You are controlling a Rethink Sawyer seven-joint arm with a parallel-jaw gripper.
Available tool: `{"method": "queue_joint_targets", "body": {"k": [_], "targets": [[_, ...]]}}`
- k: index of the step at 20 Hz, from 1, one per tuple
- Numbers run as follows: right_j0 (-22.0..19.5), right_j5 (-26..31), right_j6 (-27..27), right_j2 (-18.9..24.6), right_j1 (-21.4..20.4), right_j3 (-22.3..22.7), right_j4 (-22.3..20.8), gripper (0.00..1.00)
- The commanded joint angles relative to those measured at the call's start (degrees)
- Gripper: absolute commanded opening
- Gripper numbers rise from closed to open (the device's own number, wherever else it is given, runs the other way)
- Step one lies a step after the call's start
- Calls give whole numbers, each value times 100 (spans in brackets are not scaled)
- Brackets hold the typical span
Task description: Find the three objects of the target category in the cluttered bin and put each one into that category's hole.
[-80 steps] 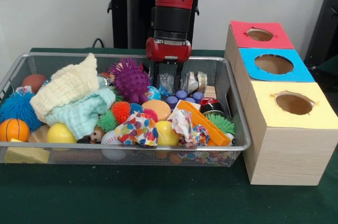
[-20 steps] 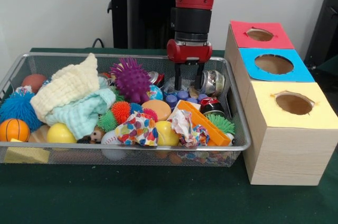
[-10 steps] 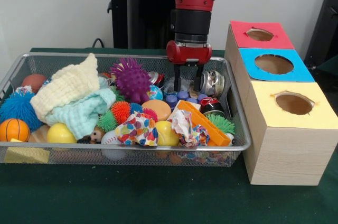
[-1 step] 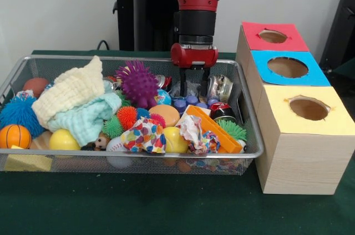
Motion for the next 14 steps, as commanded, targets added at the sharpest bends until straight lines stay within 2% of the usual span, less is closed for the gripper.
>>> {"method": "queue_joint_targets", "body": {"k": [1,4,14], "targets": [[-261,317,1487,272,521,-556,-170,100],[-434,366,1457,265,567,-611,-288,100],[-605,278,1378,191,811,-849,-531,100]]}}
